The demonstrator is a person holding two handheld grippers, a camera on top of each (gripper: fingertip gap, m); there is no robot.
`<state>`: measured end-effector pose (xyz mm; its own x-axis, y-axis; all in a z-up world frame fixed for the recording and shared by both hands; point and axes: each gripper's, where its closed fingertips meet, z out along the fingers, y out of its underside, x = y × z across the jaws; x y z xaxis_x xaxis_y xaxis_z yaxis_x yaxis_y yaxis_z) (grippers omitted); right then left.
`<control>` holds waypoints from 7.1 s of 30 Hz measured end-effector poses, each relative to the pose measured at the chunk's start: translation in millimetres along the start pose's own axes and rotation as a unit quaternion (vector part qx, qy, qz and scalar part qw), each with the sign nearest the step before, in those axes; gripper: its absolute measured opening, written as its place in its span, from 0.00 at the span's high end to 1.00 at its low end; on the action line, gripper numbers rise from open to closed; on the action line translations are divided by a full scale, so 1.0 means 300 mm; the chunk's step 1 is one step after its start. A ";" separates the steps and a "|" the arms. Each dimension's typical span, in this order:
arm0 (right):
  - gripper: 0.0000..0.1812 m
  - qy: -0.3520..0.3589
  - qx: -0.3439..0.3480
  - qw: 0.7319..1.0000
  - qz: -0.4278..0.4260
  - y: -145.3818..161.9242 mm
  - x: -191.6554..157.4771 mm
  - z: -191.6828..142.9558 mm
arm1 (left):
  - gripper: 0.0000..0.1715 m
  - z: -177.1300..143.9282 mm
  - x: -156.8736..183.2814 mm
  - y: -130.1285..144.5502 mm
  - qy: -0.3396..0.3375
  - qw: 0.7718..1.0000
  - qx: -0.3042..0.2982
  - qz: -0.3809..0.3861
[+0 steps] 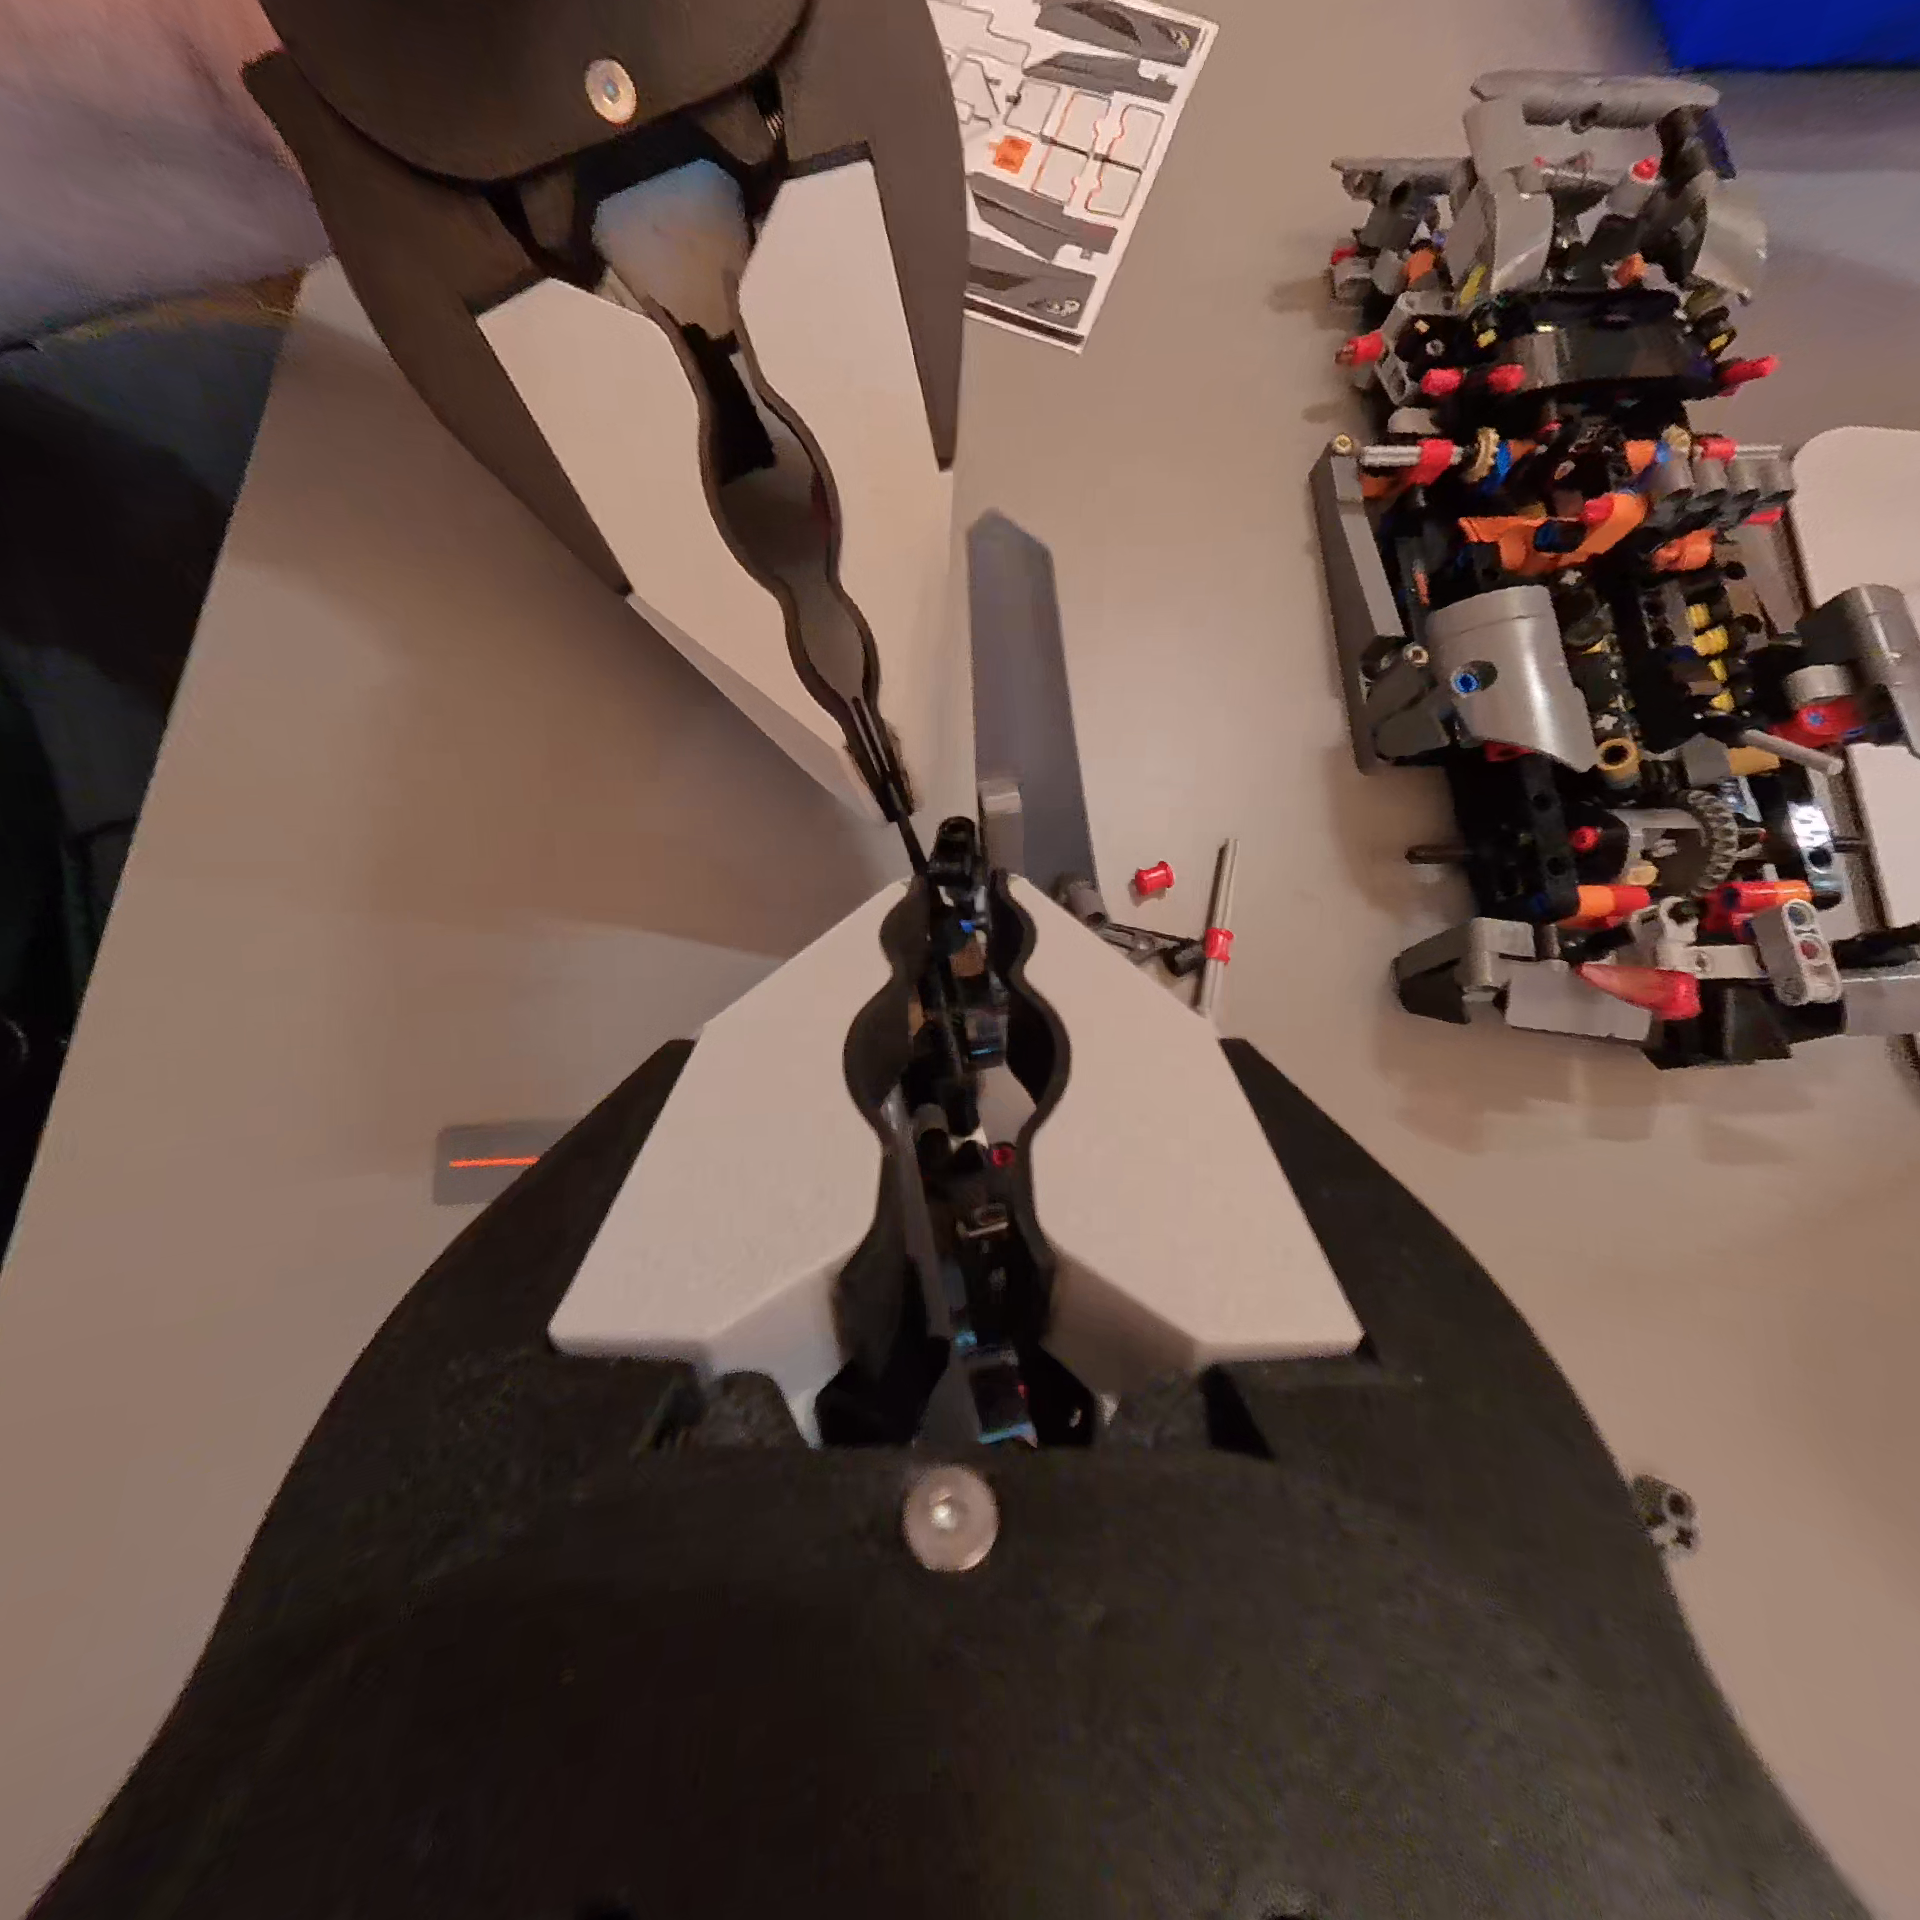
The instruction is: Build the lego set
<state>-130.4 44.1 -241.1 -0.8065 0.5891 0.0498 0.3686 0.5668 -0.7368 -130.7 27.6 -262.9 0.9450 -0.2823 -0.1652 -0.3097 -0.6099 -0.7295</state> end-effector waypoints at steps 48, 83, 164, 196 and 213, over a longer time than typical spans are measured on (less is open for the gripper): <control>0.84 -0.169 -0.042 0.983 0.056 -0.031 0.069 0.039 | 1.00 0.007 -0.047 0.022 0.050 0.997 -0.052 0.039; 0.86 -0.235 -0.014 0.968 0.089 -0.020 0.060 0.038 | 1.00 0.012 -0.061 -0.012 0.091 0.993 -0.048 0.063; 0.87 -0.252 -0.033 0.965 0.067 0.019 0.073 -0.009 | 1.00 0.046 -0.058 -0.032 0.160 0.976 -0.075 0.127; 0.87 -0.287 -0.015 0.955 0.073 0.027 0.064 -0.016 | 1.00 0.040 -0.078 -0.048 0.214 0.967 -0.049 0.130; 0.88 -0.307 -0.004 0.949 0.070 0.037 0.058 -0.021 | 1.00 0.030 -0.084 -0.067 0.250 0.962 0.009 0.110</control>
<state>-137.4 64.2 -244.3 -0.8655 0.2146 -0.4527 0.4943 0.5129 -0.7018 -147.3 53.8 -250.1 0.6871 -0.7263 0.0192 -0.4905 -0.4832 -0.7252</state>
